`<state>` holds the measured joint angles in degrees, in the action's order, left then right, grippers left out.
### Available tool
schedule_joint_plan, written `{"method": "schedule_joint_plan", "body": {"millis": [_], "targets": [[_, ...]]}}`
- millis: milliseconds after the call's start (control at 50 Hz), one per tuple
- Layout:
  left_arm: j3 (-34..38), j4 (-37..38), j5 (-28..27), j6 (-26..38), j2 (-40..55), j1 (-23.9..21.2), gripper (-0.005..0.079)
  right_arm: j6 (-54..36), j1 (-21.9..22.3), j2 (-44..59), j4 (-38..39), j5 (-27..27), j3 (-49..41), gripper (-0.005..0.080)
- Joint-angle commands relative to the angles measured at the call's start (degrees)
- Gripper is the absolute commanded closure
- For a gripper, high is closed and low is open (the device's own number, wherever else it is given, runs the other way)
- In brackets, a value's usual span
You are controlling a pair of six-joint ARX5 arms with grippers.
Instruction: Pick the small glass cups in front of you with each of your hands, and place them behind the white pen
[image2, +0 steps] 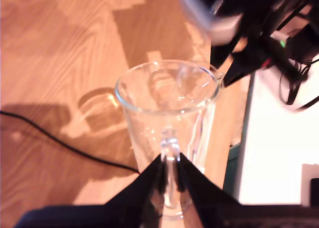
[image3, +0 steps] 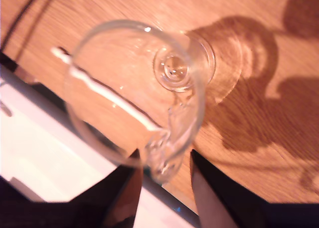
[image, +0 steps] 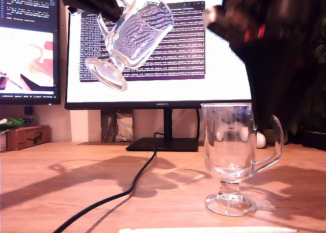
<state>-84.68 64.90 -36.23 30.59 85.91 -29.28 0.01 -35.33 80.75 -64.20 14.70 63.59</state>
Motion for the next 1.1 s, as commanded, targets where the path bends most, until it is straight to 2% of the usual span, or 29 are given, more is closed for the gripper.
{"method": "schedule_joint_plan", "body": {"millis": [0, 260, 620, 1080], "targets": [[3.41, -1.25, -1.03, 0.55, -2.58, -0.37, 0.0765, 0.22, 0.46, -4.07, -0.48, 0.39, -0.92, 0.0476], [13.16, -13.03, -2.25, -0.39, -11.26, -0.52, 0.0765, 1.09, 3.76, -13.31, -1.22, 0.37, -0.92, 0.0463], [31.43, -31.10, -4.76, -4.26, -23.43, -0.52, 0.0765, 1.11, 8.28, -19.67, -0.85, 0.35, -0.90, 0.0463], [46.53, -51.56, -6.69, -8.35, -26.43, -0.52, 0.0765, 2.56, 8.87, -22.29, -1.20, 0.35, -0.90, 0.0443]]}}
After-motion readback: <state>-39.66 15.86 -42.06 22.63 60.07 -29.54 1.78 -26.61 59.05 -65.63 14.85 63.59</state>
